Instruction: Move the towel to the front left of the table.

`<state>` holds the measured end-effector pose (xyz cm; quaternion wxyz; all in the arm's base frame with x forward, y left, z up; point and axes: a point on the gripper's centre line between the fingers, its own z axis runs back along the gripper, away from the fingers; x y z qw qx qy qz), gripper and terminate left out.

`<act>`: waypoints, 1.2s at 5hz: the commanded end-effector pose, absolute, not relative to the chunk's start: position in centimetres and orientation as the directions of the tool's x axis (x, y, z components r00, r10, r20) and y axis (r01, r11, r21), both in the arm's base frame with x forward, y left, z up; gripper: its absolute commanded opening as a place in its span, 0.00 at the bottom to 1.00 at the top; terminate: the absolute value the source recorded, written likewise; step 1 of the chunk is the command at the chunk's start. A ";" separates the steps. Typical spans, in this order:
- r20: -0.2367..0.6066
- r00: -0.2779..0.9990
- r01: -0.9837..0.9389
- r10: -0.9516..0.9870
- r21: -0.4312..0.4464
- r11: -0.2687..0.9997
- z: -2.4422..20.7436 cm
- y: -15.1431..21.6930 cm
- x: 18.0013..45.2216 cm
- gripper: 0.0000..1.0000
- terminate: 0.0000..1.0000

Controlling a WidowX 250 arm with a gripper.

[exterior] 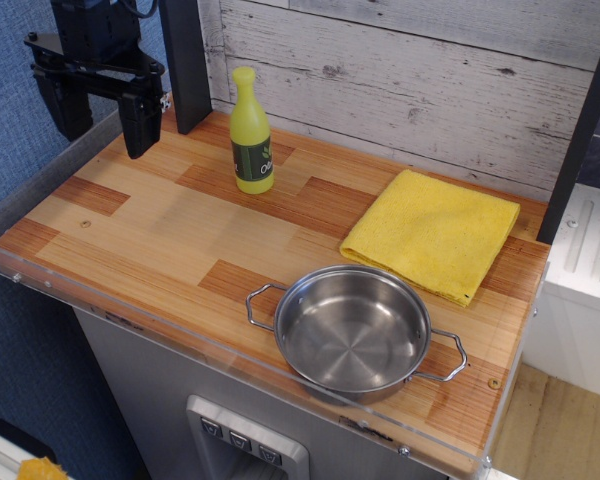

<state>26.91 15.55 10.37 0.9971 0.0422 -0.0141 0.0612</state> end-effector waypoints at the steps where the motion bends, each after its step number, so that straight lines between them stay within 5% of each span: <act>1: 0.033 0.992 -0.123 0.121 0.082 0.989 10.4 15.6 26.9 1.00 0.00; 6: 0.065 0.997 -0.035 0.040 -0.069 0.997 9.1 -0.6 31.9 1.00 0.00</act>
